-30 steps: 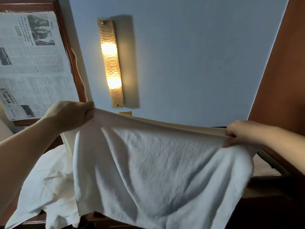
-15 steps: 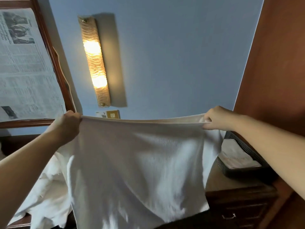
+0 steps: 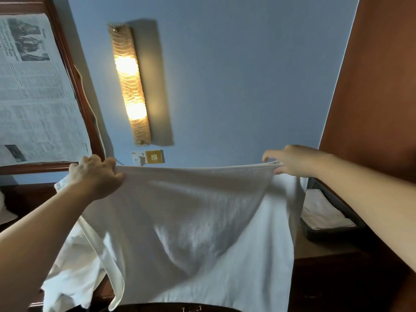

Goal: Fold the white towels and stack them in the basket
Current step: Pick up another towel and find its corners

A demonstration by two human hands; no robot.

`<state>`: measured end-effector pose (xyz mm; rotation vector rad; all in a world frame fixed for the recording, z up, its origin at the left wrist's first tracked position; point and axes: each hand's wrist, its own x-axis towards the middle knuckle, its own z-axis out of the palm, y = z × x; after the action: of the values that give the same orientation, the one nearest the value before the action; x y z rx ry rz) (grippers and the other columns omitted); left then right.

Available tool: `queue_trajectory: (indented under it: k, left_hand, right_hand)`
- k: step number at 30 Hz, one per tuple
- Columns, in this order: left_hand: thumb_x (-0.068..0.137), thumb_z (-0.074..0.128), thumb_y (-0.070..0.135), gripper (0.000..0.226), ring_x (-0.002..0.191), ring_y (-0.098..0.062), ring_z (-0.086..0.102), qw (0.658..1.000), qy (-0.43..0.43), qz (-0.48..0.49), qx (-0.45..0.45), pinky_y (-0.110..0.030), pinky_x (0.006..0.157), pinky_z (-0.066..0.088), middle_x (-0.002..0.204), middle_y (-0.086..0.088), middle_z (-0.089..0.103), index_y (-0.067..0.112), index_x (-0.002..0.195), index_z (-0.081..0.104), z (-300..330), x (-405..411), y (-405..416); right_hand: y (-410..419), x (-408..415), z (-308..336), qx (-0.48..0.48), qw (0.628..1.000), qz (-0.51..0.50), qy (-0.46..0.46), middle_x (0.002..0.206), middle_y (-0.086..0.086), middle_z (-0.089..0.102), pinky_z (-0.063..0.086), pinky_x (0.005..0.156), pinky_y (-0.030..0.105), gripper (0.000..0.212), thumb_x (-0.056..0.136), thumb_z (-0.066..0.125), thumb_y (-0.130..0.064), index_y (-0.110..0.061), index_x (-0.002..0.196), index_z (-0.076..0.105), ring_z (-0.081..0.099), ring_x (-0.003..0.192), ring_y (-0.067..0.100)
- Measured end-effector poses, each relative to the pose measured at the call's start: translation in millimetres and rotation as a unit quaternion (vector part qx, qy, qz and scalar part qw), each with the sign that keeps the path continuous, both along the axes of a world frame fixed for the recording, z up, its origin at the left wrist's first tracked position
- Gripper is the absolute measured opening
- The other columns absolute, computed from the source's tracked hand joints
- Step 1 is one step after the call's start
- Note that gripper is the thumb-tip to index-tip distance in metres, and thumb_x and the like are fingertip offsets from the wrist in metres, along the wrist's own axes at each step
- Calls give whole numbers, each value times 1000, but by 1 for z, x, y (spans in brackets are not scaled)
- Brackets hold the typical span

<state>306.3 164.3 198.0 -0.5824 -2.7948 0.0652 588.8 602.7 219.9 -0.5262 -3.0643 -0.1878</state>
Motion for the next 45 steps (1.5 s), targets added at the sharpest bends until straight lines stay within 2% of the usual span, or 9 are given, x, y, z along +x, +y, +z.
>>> queue_trajectory:
  k: [5,8,11,16,22,26,30,38,45]
  left_hand:
    - [81,26,96,82,111,-33,58,996,39,-44,-69,-52,92,46,111,-7,62,32,112,65,-13,6,0]
    - [95,47,71,52,107,-42,56,992,88,-82,-39,-57,87,49,108,-14,59,26,101,72,-30,9,12]
    - [97,67,36,27,94,-50,55,984,105,-133,60,-49,69,48,97,-20,55,11,89,72,-50,9,22]
    - [91,72,11,25,73,-47,57,962,82,-206,161,-45,64,50,79,-17,49,0,71,63,-76,14,39]
    - [106,55,29,25,86,-46,59,949,17,-119,292,-41,70,39,93,-21,63,10,91,48,-112,19,44]
    - [109,44,32,19,91,-41,63,964,35,-135,228,-41,68,46,105,-8,66,29,124,55,-116,24,38]
    - [105,46,20,21,95,-39,53,967,41,-151,200,-45,75,46,106,-11,63,23,122,58,-121,23,31]
    - [98,40,14,13,89,-43,58,947,-39,-168,271,-44,73,46,101,-12,61,17,103,52,-160,44,22]
    - [75,40,45,29,55,-40,54,951,-3,-283,126,-33,52,39,62,-7,59,16,74,46,-172,30,-1]
  right_hand:
    - [-6,-7,-15,66,996,-28,-44,80,3,51,37,59,34,26,97,66,-22,-18,83,45,50,70,23]
    - [-15,-18,-30,94,993,-50,-56,90,7,57,55,73,37,16,89,58,-2,-14,83,50,59,80,27]
    - [-27,-23,-41,62,994,-87,-24,89,7,52,43,59,33,23,79,46,9,-11,89,49,51,75,26]
    - [-42,-38,-61,46,973,-217,58,112,14,66,48,74,35,18,87,55,5,-11,92,63,65,103,36]
    - [-28,-34,-87,-7,962,-183,204,91,14,58,41,68,33,20,81,52,11,-9,78,58,57,88,34]
    - [-21,-21,-92,-50,952,-67,296,73,3,50,36,66,37,39,66,47,18,-17,76,61,48,82,32]
    - [-19,-14,-96,-17,964,3,264,69,-2,48,23,68,36,44,57,45,22,-19,70,52,41,80,29]
    - [-23,6,-137,1,992,25,120,82,-6,43,26,74,39,4,77,44,-20,-20,81,45,43,87,26]
    - [-10,39,-172,24,986,43,161,59,-11,39,40,54,35,56,93,44,-71,-22,68,42,46,60,25]
